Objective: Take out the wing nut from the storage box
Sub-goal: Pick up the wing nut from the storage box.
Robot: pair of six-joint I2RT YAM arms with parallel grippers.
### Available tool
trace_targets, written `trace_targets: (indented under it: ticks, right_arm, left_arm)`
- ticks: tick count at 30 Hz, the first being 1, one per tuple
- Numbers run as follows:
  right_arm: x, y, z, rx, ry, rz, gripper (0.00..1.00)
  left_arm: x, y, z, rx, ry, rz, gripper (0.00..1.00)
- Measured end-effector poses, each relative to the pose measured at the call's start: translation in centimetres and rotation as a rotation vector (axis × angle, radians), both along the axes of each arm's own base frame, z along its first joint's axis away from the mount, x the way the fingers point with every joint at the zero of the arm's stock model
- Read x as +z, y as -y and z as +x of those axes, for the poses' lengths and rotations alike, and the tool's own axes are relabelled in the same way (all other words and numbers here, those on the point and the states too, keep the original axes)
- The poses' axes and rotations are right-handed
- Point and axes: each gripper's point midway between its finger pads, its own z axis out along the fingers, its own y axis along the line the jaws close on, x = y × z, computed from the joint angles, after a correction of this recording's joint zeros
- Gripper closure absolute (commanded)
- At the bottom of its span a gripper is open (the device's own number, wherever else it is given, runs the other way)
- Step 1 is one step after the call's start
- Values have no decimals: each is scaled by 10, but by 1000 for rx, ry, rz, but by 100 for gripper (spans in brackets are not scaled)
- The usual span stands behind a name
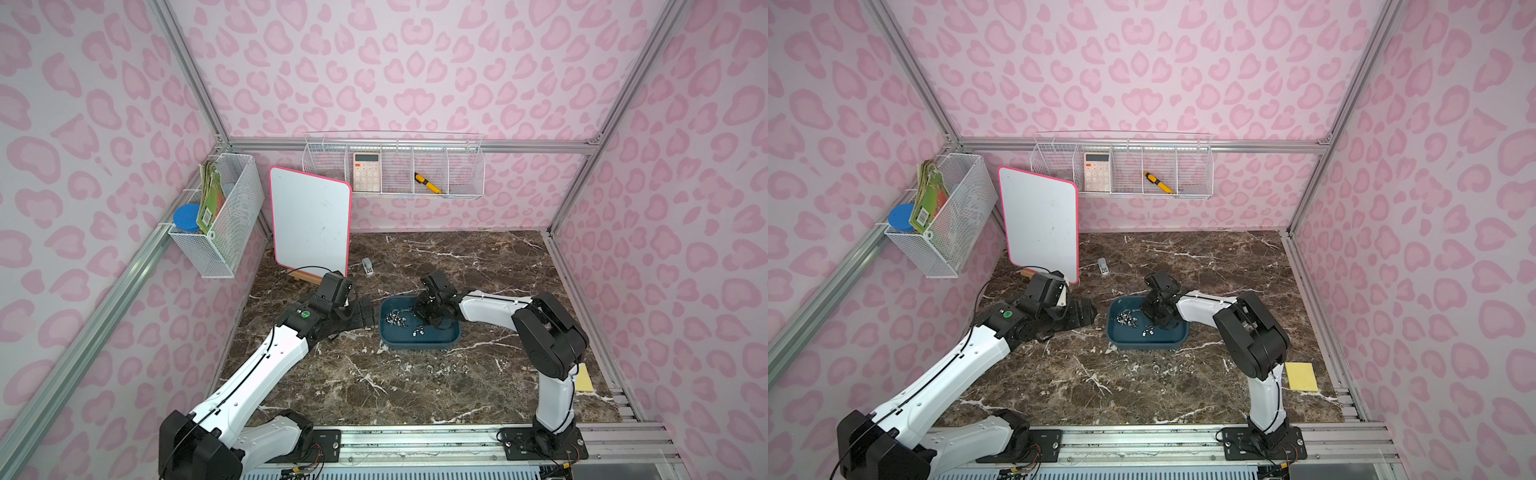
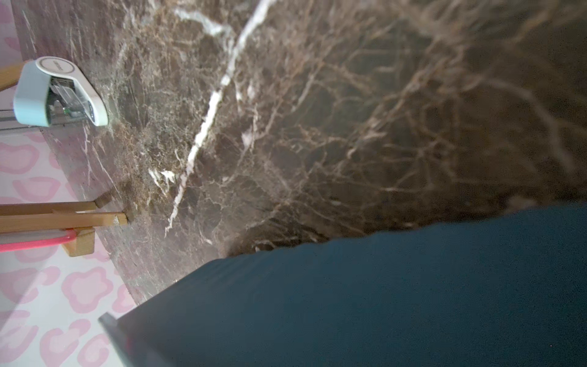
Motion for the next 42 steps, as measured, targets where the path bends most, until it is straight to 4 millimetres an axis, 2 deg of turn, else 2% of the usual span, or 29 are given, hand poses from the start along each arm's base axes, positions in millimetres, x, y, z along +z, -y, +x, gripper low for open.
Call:
trace_targets:
  ticks: [8, 13, 18, 27, 37, 42]
  right_arm:
    - [5, 3, -1, 10, 17, -8, 98]
    - [6, 6, -4, 26, 27, -23, 100]
    - [17, 9, -9, 55, 60, -20, 100]
    - [71, 5, -11, 170, 264, -32, 100]
    - [123, -1, -36, 322, 527, -77, 100]
    - [137, -5, -43, 365, 606, -71, 100]
  left_arm:
    - [1, 0, 0, 1, 3, -1, 1]
    - [0, 0, 0, 1, 1, -1, 2]
    - [2, 3, 2, 1, -5, -11, 7]
    - [9, 26, 18, -12, -47, -104, 16]
    - [16, 48, 42, -2, -125, -366, 40]
    - [22, 64, 50, -31, -146, -475, 50]
